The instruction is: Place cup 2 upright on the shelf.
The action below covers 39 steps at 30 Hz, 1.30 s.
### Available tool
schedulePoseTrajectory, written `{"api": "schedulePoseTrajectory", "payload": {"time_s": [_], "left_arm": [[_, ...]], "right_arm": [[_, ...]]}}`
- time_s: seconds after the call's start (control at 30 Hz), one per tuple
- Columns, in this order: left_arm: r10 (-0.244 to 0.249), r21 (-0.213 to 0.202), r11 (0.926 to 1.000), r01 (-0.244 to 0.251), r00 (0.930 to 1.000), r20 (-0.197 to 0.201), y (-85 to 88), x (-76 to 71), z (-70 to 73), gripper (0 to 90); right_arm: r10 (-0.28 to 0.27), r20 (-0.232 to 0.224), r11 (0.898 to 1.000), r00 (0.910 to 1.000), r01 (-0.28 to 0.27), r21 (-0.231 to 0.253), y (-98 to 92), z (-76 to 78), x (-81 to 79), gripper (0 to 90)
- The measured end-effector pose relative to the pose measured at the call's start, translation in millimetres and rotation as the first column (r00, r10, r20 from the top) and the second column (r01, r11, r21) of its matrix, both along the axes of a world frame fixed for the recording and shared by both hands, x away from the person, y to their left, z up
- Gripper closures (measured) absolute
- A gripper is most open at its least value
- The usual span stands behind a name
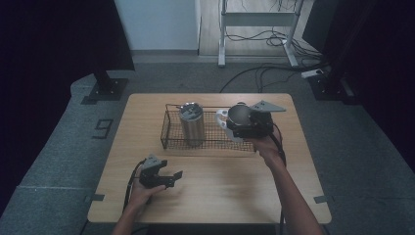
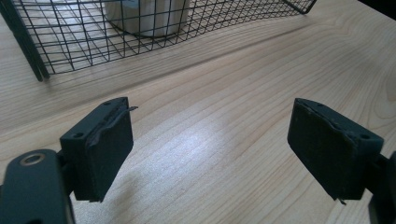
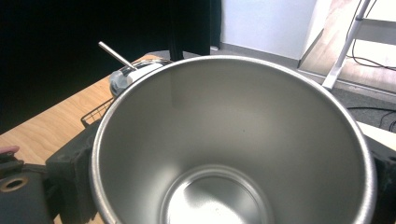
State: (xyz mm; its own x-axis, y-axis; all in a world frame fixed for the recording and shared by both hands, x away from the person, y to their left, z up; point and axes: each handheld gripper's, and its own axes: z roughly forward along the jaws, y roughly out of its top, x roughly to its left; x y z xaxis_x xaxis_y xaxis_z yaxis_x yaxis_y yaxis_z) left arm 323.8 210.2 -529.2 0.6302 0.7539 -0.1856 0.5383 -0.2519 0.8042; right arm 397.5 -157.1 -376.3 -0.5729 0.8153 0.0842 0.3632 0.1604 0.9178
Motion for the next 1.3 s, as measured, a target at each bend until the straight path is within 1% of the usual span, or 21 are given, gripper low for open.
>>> {"api": "schedulePoseTrajectory", "payload": {"time_s": [0.2,0.23,0.43,0.7,0.8,0.9,1.03,1.23,1.3], "left_arm": [[0.001,-0.001,1.0,-0.001,1.0,-0.002,0.3,0.4,-0.7,14.5],[0.0,-0.001,1.0,0.0,1.0,-0.003,0.3,0.4,-0.7,14.5],[-0.003,-0.004,1.0,0.003,1.0,-0.004,0.2,0.3,-0.5,14.5],[-0.001,-0.004,1.0,0.001,1.0,-0.007,0.2,0.7,-1.5,14.6],[-0.001,-0.003,1.0,0.001,1.0,-0.008,0.6,1.2,-2.3,14.5],[-0.003,0.0,1.0,0.003,0.9999,-0.01,0.2,1.3,-2.9,14.5],[-0.002,-0.003,1.0,0.002,1.0,-0.009,0.4,1.3,-2.9,14.5],[-0.004,-0.001,1.0,0.004,0.9999,-0.014,0.5,1.8,-4.2,14.6],[-0.004,0.0,1.0,0.004,0.9999,-0.015,0.3,1.8,-4.2,14.6]], "right_arm": [[-0.009,-0.006,1.0,0.9999,0.009,-0.005,-3.6,-0.8,10.8,6.1],[-0.013,-0.007,1.0,0.9999,0.013,-0.006,-4.9,-0.9,15.0,6.2],[-0.02,-0.014,1.0,0.9997,0.02,0.003,-7.5,-3.0,22.8,6.1],[-0.029,-0.027,1.0,0.9992,0.029,-0.003,-8.6,-7.8,34.4,6.1],[-0.031,-0.032,0.999,0.999,0.031,-0.016,-8.0,-10.6,40.3,6.1],[-0.031,-0.033,0.999,0.999,0.031,-0.016,-7.8,-11.8,42.9,6.1],[-0.038,-0.036,0.999,0.9986,0.037,-0.021,-7.5,-16.1,47.9,6.1],[-0.042,-0.057,0.999,0.9975,0.04,-0.026,-7.1,-26.8,54.9,6.1],[-0.046,-0.058,0.999,0.9973,0.044,-0.025,-6.9,-29.5,56.6,6.1]]}}
